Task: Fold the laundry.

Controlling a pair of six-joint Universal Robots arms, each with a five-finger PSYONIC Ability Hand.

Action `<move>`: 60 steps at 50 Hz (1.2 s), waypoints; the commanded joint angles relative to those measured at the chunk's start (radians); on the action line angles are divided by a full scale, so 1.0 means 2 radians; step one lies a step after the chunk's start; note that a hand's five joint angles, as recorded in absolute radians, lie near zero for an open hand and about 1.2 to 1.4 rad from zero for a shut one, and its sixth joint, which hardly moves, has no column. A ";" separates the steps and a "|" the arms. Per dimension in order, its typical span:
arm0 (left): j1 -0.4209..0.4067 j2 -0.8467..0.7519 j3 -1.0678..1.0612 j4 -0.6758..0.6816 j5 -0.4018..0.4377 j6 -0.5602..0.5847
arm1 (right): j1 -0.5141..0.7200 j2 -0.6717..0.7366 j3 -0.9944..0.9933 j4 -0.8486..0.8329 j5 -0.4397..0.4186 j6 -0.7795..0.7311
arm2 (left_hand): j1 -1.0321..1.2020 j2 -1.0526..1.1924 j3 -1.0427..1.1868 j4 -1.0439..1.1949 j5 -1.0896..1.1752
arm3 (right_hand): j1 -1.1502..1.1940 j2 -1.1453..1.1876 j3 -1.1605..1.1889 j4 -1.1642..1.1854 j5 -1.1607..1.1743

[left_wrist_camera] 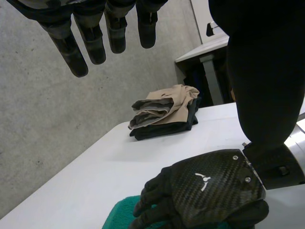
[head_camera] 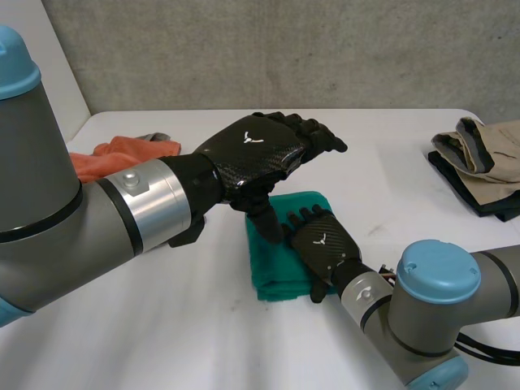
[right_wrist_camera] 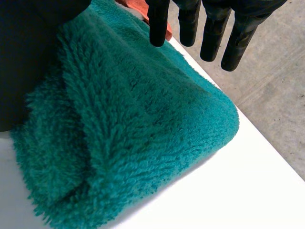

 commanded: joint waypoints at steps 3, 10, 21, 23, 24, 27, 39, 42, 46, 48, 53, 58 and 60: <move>0.000 0.001 -0.005 0.000 0.000 -0.001 | 0.001 0.026 -0.039 0.001 0.000 0.000 | 0.009 0.004 0.001 0.004 -0.005 | 0.023 0.013 0.017 0.006 0.007; 0.001 0.002 -0.014 0.000 0.000 0.000 | 0.001 0.042 -0.074 0.005 0.000 0.002 | 0.009 0.004 0.001 0.004 -0.005 | 0.049 0.039 0.043 0.033 0.033; 0.003 0.001 -0.018 0.000 0.000 0.000 | 0.001 0.065 -0.126 0.007 -0.004 0.003 | 0.011 0.005 0.003 0.006 -0.004 | 0.373 0.363 0.367 0.356 0.357; 0.003 0.001 -0.019 0.001 0.000 0.000 | 0.001 0.070 -0.135 0.008 -0.005 0.003 | 0.011 0.005 0.003 0.006 -0.004 | 0.466 0.456 0.459 0.449 0.449; 0.003 0.001 -0.021 0.001 0.001 0.000 | 0.001 0.072 -0.140 0.009 -0.005 0.003 | 0.011 0.005 0.003 0.006 -0.004 | 0.510 0.500 0.504 0.493 0.494; 0.003 0.001 -0.022 0.001 0.001 0.000 | 0.001 0.082 -0.158 0.014 -0.007 0.003 | 0.011 0.005 0.003 0.006 -0.004 | 0.599 0.589 0.593 0.583 0.583; 0.009 0.001 -0.022 0.001 0.000 0.000 | -0.022 0.065 -0.174 0.036 -0.012 0.003 | 0.012 0.007 0.004 0.007 -0.002 | 0.599 0.589 0.593 0.583 0.583; 0.012 0.002 -0.022 0.001 0.000 0.000 | -0.060 0.050 -0.171 0.037 -0.025 0.003 | 0.014 0.008 0.006 0.009 -0.001 | 0.599 0.589 0.593 0.583 0.583; 0.013 0.006 -0.022 0.001 0.000 0.000 | -0.094 0.043 -0.180 0.029 -0.070 0.000 | 0.012 0.007 0.004 0.007 -0.002 | 0.599 0.589 0.593 0.583 0.583; 0.014 0.011 -0.021 0.001 0.000 0.000 | -0.114 0.038 -0.190 0.025 -0.095 -0.004 | 0.014 0.008 0.006 0.009 -0.001 | 0.599 0.589 0.593 0.583 0.583; 0.024 0.015 -0.020 0.002 0.000 -0.002 | -0.147 0.033 -0.245 -0.005 -0.111 0.003 | 0.012 0.007 0.004 0.007 -0.002 | 0.599 0.589 0.593 0.583 0.583; 0.029 0.017 -0.021 0.006 -0.001 -0.004 | -0.175 0.030 -0.309 -0.042 -0.116 0.017 | 0.014 0.008 0.006 0.009 -0.001 | 0.599 0.589 0.593 0.583 0.583; 0.029 0.017 -0.021 0.006 -0.001 -0.004 | -0.194 0.032 -0.344 -0.058 -0.115 0.033 | 0.014 0.008 0.006 0.009 -0.001 | 0.599 0.589 0.593 0.583 0.583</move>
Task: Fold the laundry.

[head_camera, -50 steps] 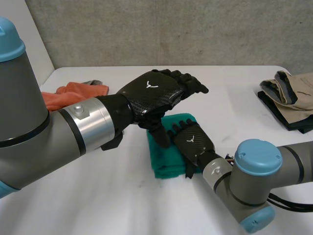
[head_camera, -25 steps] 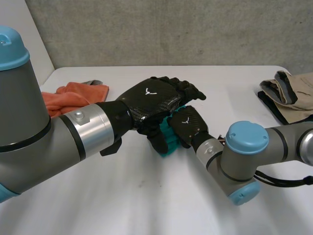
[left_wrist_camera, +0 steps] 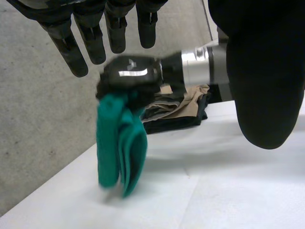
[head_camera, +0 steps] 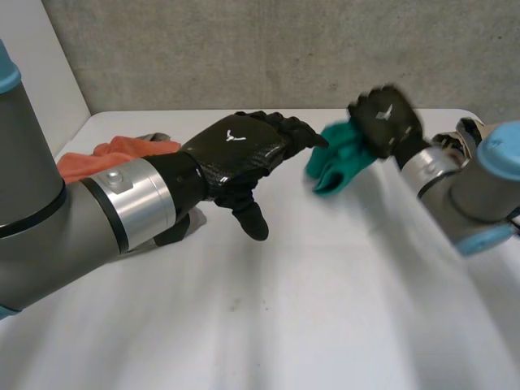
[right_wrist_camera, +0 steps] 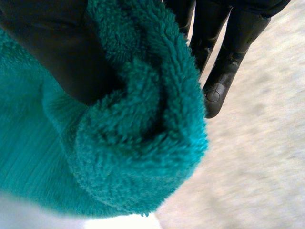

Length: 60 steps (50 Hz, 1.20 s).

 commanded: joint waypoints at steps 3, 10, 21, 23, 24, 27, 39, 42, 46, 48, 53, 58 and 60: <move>0.004 0.002 -0.001 0.003 -0.001 -0.002 | -0.066 0.004 -0.130 -0.057 -0.005 0.056 | 0.014 0.008 0.006 0.009 -0.001 | 0.235 0.114 0.111 0.104 0.141; 0.003 0.007 -0.002 0.003 -0.001 -0.002 | -0.140 0.034 -0.216 -0.068 -0.028 0.128 | 0.014 0.008 0.006 0.009 -0.001 | 0.235 0.114 0.111 0.104 0.141; 0.001 0.004 -0.003 0.003 -0.001 -0.002 | -0.259 0.114 -0.228 -0.147 -0.116 0.168 | 0.014 0.008 0.006 0.009 -0.001 | 0.235 0.114 0.111 0.104 0.141; 0.001 0.002 -0.004 0.003 -0.002 -0.002 | -0.281 0.132 -0.210 -0.161 -0.135 0.177 | 0.014 0.008 0.006 0.009 -0.001 | 0.235 0.114 0.111 0.104 0.141; 0.001 0.001 -0.005 0.003 -0.004 -0.002 | -0.289 0.139 -0.203 -0.165 -0.140 0.178 | 0.014 0.008 0.006 0.009 -0.001 | 0.235 0.114 0.111 0.104 0.141; 0.000 0.000 -0.007 0.003 -0.008 -0.002 | -0.319 0.159 -0.177 -0.178 -0.159 0.176 | 0.014 0.008 0.006 0.009 -0.001 | 0.235 0.114 0.111 0.104 0.141; -0.001 -0.003 -0.008 0.003 -0.011 -0.002 | -0.375 0.143 -0.055 -0.204 -0.234 0.177 | 0.014 0.008 0.006 0.009 -0.001 | 0.235 0.114 0.111 0.104 0.141; -0.001 -0.003 -0.008 0.003 -0.011 -0.002 | -0.379 0.128 -0.034 -0.201 -0.247 0.177 | 0.014 0.008 0.006 0.009 -0.001 | 0.235 0.114 0.111 0.104 0.141; -0.001 -0.003 -0.008 0.003 -0.011 -0.002 | -0.383 0.109 -0.009 -0.197 -0.254 0.178 | 0.014 0.008 0.006 0.009 -0.001 | 0.235 0.114 0.111 0.104 0.141; -0.001 -0.003 -0.008 0.003 -0.011 -0.002 | -0.383 0.105 -0.003 -0.196 -0.254 0.178 | 0.014 0.008 0.006 0.009 -0.001 | 0.235 0.114 0.111 0.104 0.141; -0.002 -0.003 -0.006 0.003 -0.011 -0.002 | -0.384 0.103 0.007 -0.178 -0.255 0.171 | 0.014 0.008 0.006 0.009 -0.001 | 0.235 0.114 0.111 0.104 0.141; -0.004 -0.007 -0.005 0.004 -0.011 -0.002 | -0.393 0.074 0.014 -0.119 -0.242 0.155 | 0.014 0.008 0.006 0.009 -0.001 | -0.376 -0.497 -0.500 -0.507 -0.470; -0.004 -0.007 -0.005 0.004 -0.011 -0.002 | -0.401 0.054 0.015 -0.095 -0.234 0.147 | 0.012 0.007 0.004 0.007 -0.002 | -0.376 -0.497 -0.500 -0.507 -0.470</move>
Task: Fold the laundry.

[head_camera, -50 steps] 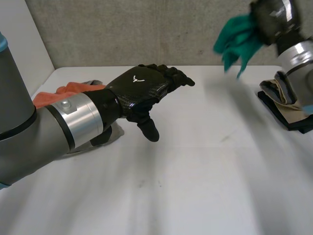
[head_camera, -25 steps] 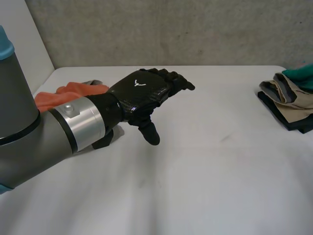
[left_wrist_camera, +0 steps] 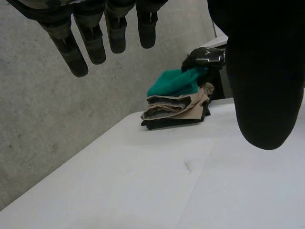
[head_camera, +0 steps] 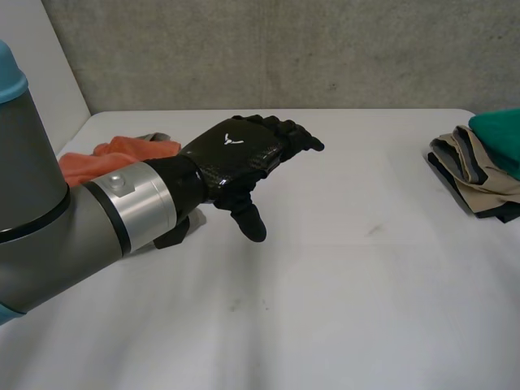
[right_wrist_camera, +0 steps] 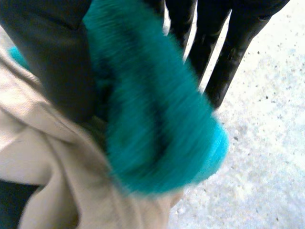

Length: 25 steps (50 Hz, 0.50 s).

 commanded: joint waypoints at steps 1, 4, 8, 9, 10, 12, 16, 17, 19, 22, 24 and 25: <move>-0.001 -0.003 0.000 0.000 0.000 0.000 | -0.020 -0.049 0.004 0.081 0.025 -0.025 | 0.014 0.008 0.006 0.009 -0.001 | -0.177 -0.261 -0.271 -0.270 -0.266; -0.001 -0.003 0.000 0.000 0.000 0.000 | -0.037 -0.078 0.000 0.130 0.053 -0.046 | 0.012 0.007 0.004 0.007 -0.002 | -0.177 -0.261 -0.271 -0.270 -0.266; -0.001 -0.001 0.001 0.000 0.000 0.000 | -0.054 -0.106 -0.006 0.181 0.090 -0.093 | 0.012 0.007 0.004 0.007 -0.002 | -0.177 -0.261 -0.271 -0.270 -0.266; -0.001 0.000 0.001 0.000 0.000 0.000 | -0.058 -0.113 -0.007 0.189 0.097 -0.108 | 0.012 0.007 0.004 0.007 -0.002 | -0.177 -0.261 -0.271 -0.270 -0.266; -0.001 0.001 0.002 0.000 0.000 0.000 | -0.065 -0.124 -0.010 0.201 0.110 -0.142 | 0.012 0.007 0.004 0.007 -0.002 | -0.177 -0.261 -0.271 -0.270 -0.266; 0.001 0.002 0.003 0.000 0.000 0.000 | -0.070 -0.134 -0.013 0.210 0.129 -0.182 | 0.012 0.007 0.004 0.007 -0.002 | -0.177 -0.261 -0.271 -0.270 -0.266; 0.003 0.006 0.007 0.000 0.000 0.000 | -0.068 -0.155 -0.035 0.210 0.202 -0.278 | 0.009 0.004 0.001 0.004 -0.005 | -0.177 -0.261 -0.271 -0.270 -0.266; 0.003 0.007 0.009 0.001 0.000 0.000 | -0.069 -0.160 -0.042 0.209 0.220 -0.295 | 0.009 0.004 0.001 0.004 -0.005 | -0.177 -0.261 -0.271 -0.270 -0.266; 0.005 0.009 0.012 0.003 -0.001 -0.001 | -0.059 -0.171 -0.059 0.200 0.271 -0.328 | 0.009 0.004 0.001 0.004 -0.005 | -0.177 -0.261 -0.271 -0.270 -0.266; 0.008 0.015 0.017 0.015 -0.008 -0.003 | 0.000 -0.184 -0.071 0.174 0.302 -0.309 | 0.008 0.002 0.000 0.003 -0.006 | -0.177 -0.261 -0.271 -0.270 -0.266; 0.009 0.019 0.020 0.031 -0.026 -0.005 | 0.052 -0.205 -0.062 0.151 0.306 -0.266 | 0.006 0.001 -0.002 0.001 -0.008 | -0.177 -0.261 -0.271 -0.270 -0.266; 0.010 0.020 0.020 0.037 -0.034 -0.005 | 0.068 -0.214 -0.056 0.147 0.308 -0.249 | 0.006 0.001 -0.002 0.001 -0.008 | -0.177 -0.261 -0.271 -0.270 -0.266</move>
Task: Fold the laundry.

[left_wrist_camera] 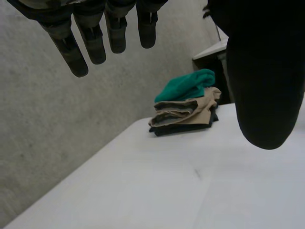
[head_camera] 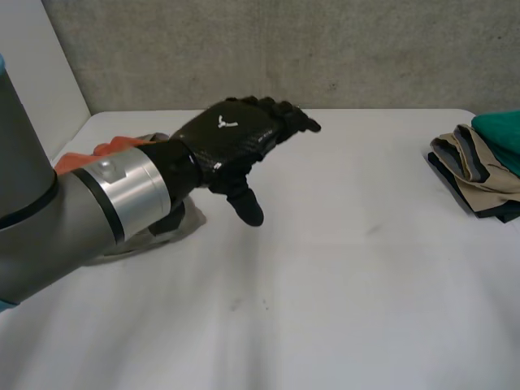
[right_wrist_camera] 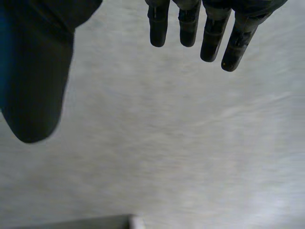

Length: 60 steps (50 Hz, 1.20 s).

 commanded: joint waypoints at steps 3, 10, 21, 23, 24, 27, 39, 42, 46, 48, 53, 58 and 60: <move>0.020 0.016 0.010 0.064 -0.071 -0.003 | 0.173 -0.093 0.033 -0.060 0.058 0.122 | 0.006 0.001 -0.002 0.001 -0.008 | -0.012 -0.023 -0.018 -0.029 -0.031; 0.114 0.012 0.008 0.110 -0.131 0.004 | 0.287 -0.173 0.150 -0.058 0.013 0.254 | 0.002 -0.004 -0.006 -0.003 -0.012 | -0.012 -0.023 -0.018 -0.029 -0.031; 0.278 -0.110 0.025 0.116 -0.126 0.100 | 0.432 -0.184 0.311 -0.045 -0.072 0.194 | -0.007 -0.012 -0.015 -0.012 -0.021 | -0.012 -0.023 -0.018 -0.029 -0.031; 0.294 -0.160 0.044 0.113 -0.115 0.133 | 0.442 -0.168 0.325 -0.037 -0.066 0.163 | -0.009 -0.014 -0.017 -0.014 -0.023 | -0.012 -0.023 -0.018 -0.029 -0.031; 0.298 -0.177 0.051 0.113 -0.110 0.144 | 0.445 -0.162 0.328 -0.035 -0.064 0.153 | -0.009 -0.014 -0.017 -0.014 -0.023 | -0.012 -0.023 -0.018 -0.029 -0.031; 0.306 -0.235 0.076 0.113 -0.096 0.174 | 0.453 -0.143 0.334 -0.027 -0.050 0.114 | -0.009 -0.014 -0.017 -0.014 -0.023 | -0.012 -0.023 -0.018 -0.029 -0.031; 0.318 -0.326 0.127 0.177 -0.080 0.182 | 0.447 -0.128 0.356 0.000 -0.012 0.060 | 0.215 0.210 0.207 0.210 0.201 | -0.012 -0.023 -0.018 -0.029 -0.031; 0.311 -0.324 0.128 0.211 -0.084 0.165 | 0.447 -0.126 0.362 0.000 -0.011 0.060 | 0.600 0.595 0.592 0.595 0.586 | -0.012 -0.023 -0.018 -0.029 -0.031; 0.282 -0.309 0.125 0.234 -0.098 0.143 | 0.447 -0.126 0.365 0.000 -0.010 0.060 | 0.602 0.597 0.594 0.597 0.588 | -0.012 -0.023 -0.018 -0.029 -0.031; 0.267 -0.291 0.119 0.238 -0.106 0.142 | 0.446 -0.126 0.364 -0.001 -0.010 0.060 | 0.602 0.597 0.594 0.597 0.588 | -0.012 -0.023 -0.018 -0.029 -0.031; 0.210 -0.175 0.090 0.251 -0.136 0.121 | 0.426 -0.132 0.356 -0.004 -0.005 0.061 | 0.602 0.597 0.594 0.597 0.588 | -0.012 -0.023 -0.018 -0.029 -0.031; 0.124 -0.091 0.056 0.280 -0.147 0.049 | 0.411 -0.136 0.336 -0.004 0.024 0.067 | 0.602 0.597 0.594 0.597 0.588 | -0.012 -0.023 -0.018 -0.029 -0.031; 0.099 -0.072 0.043 0.284 -0.149 0.014 | 0.411 -0.138 0.331 -0.003 0.039 0.068 | 0.602 0.597 0.594 0.597 0.588 | -0.012 -0.023 -0.018 -0.029 -0.031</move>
